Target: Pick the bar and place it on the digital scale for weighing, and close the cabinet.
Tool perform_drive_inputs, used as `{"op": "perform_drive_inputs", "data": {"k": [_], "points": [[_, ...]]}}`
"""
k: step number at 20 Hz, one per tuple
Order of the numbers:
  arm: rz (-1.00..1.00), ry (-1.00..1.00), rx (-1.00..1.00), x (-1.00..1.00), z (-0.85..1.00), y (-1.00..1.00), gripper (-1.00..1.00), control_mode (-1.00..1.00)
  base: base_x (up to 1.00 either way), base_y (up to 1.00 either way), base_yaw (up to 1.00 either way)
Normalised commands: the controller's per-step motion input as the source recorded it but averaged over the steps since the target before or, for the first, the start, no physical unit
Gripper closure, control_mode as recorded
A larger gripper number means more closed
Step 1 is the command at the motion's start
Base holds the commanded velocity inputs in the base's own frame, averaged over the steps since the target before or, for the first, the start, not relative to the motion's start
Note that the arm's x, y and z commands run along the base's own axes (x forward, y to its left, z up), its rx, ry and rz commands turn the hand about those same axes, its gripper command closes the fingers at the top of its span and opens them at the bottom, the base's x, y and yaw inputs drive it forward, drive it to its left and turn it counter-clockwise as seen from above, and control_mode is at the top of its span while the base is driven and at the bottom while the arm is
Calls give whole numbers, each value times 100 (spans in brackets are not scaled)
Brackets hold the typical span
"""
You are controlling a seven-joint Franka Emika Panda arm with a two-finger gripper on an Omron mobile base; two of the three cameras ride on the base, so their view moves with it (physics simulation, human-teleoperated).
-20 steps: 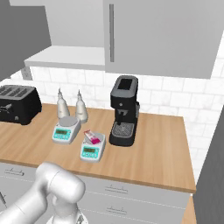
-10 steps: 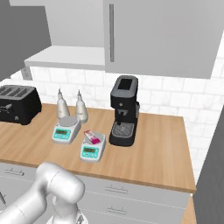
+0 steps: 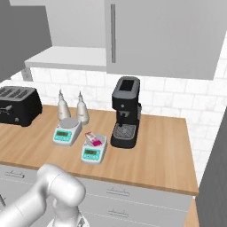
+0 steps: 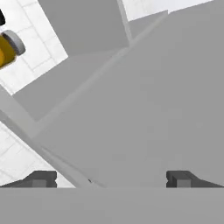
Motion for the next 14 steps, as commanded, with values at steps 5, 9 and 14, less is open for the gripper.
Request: {"op": "perform_drive_inputs", "data": {"k": [5, 9, 14], "points": [[-12, -7, 0, 49, 0, -21, -100, -100, 0, 0, 0], [-7, -5, 5, 41, 0, -57, -100, -100, 0, 0, 0], [-4, -15, 12, -4, 12, -89, -100, -100, 0, 0, 0]]}}
